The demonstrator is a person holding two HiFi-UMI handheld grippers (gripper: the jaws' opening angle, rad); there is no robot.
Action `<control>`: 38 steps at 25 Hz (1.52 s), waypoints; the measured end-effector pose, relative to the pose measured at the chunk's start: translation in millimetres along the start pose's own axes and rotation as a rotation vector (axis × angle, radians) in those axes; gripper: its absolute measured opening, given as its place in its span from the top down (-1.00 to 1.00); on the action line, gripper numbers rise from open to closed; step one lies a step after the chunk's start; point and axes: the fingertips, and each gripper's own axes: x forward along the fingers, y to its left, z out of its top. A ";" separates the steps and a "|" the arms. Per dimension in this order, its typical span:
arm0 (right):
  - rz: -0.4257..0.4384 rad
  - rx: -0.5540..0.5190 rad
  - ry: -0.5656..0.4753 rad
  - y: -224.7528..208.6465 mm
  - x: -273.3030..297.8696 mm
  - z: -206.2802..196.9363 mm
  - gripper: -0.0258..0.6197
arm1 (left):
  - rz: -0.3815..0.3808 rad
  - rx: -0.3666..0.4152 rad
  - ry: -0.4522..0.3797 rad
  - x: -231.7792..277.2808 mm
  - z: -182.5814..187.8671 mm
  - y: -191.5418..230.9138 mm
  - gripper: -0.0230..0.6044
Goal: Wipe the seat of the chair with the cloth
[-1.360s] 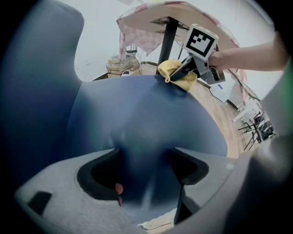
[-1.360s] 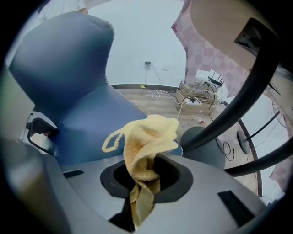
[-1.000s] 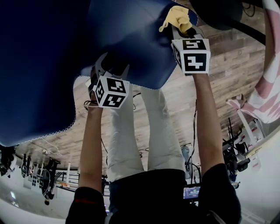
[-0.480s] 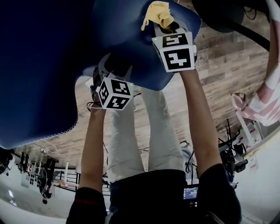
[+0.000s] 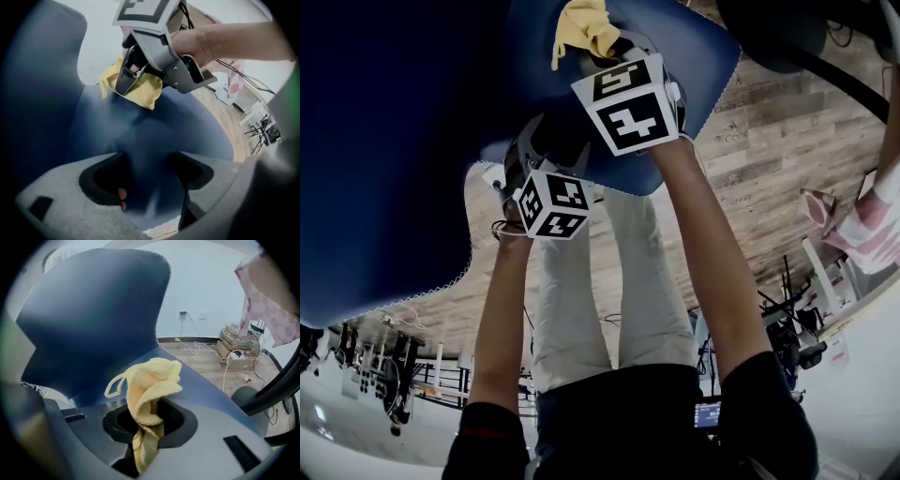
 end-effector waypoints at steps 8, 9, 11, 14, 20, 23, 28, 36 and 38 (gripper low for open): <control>0.063 -0.017 -0.011 28.1 14.4 14.6 0.70 | -0.003 0.006 -0.021 0.7 4.1 -2.3 -0.18; 0.077 -0.015 -0.014 31.3 15.7 16.9 0.70 | -0.003 0.007 -0.024 0.5 4.3 -1.9 -0.18; 0.104 -0.019 -0.017 38.7 19.8 21.0 0.70 | -0.004 0.008 -0.028 0.7 3.7 -0.8 -0.18; 0.121 -0.016 -0.019 45.6 24.8 25.6 0.70 | -0.005 0.008 -0.033 1.5 3.4 -0.3 -0.18; 0.141 -0.006 -0.026 44.4 25.8 27.1 0.70 | -0.007 0.010 -0.040 2.8 5.3 -1.3 -0.18; 0.143 -0.012 -0.034 46.0 20.9 23.1 0.70 | -0.007 0.008 -0.040 -0.2 2.8 -4.9 -0.18; 0.111 -0.069 -0.033 45.9 18.7 21.5 0.70 | -0.003 0.007 -0.043 -1.8 0.7 -2.0 -0.18; 0.065 -0.162 0.003 29.6 7.4 1.8 0.70 | -0.009 0.003 -0.033 -0.1 3.5 0.2 -0.18; 0.058 -0.156 0.007 22.5 2.3 -7.0 0.70 | -0.007 0.004 -0.036 0.5 3.3 0.4 -0.18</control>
